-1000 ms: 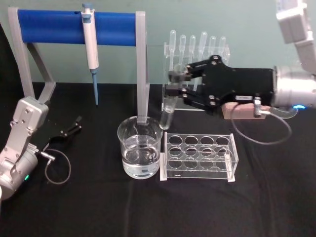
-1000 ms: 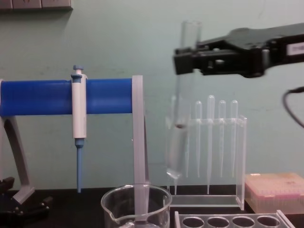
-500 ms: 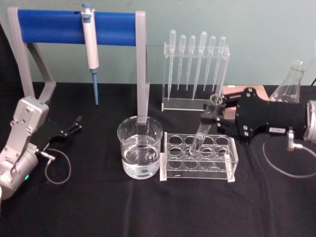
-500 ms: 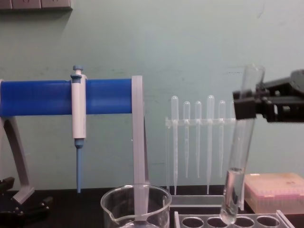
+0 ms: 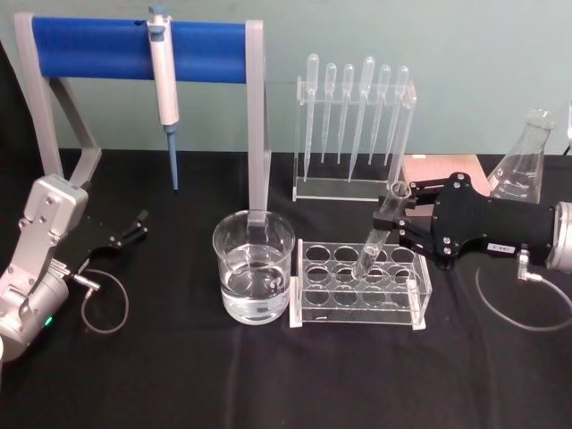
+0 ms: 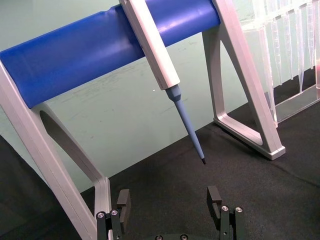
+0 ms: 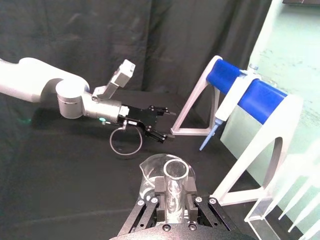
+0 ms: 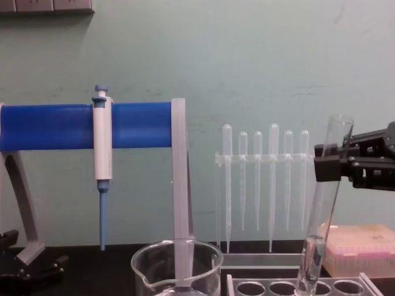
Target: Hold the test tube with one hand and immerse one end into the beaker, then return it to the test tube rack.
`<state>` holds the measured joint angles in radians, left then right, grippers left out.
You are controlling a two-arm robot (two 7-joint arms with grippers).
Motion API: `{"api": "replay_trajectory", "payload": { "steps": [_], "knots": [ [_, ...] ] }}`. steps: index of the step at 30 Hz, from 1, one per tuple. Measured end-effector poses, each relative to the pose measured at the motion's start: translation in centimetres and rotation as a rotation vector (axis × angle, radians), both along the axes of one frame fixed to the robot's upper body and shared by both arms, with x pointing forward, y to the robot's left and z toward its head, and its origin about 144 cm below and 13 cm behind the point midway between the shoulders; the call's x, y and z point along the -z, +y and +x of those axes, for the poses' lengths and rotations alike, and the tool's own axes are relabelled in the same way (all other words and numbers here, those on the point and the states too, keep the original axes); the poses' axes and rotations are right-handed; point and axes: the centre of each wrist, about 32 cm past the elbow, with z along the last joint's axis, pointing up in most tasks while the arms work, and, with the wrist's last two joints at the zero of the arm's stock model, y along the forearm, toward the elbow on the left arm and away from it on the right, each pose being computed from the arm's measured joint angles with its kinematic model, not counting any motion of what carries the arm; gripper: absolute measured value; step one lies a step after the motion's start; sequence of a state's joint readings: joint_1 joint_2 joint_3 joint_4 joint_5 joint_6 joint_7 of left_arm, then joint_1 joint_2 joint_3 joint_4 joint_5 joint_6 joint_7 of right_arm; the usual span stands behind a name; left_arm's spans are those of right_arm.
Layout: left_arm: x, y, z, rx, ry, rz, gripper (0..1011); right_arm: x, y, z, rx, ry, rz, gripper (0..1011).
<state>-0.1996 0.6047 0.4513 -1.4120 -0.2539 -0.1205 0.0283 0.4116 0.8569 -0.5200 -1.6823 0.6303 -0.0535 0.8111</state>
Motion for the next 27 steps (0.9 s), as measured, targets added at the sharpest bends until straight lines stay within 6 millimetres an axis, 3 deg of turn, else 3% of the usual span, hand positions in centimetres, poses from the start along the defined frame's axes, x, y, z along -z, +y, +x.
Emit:
{"api": "replay_trajectory", "payload": {
  "steps": [27],
  "knots": [
    [0.0,0.0,0.0,0.000,0.000,0.000,1000,2.9,0.6,1.8,0.004,0.034,0.005,241]
  ]
}}
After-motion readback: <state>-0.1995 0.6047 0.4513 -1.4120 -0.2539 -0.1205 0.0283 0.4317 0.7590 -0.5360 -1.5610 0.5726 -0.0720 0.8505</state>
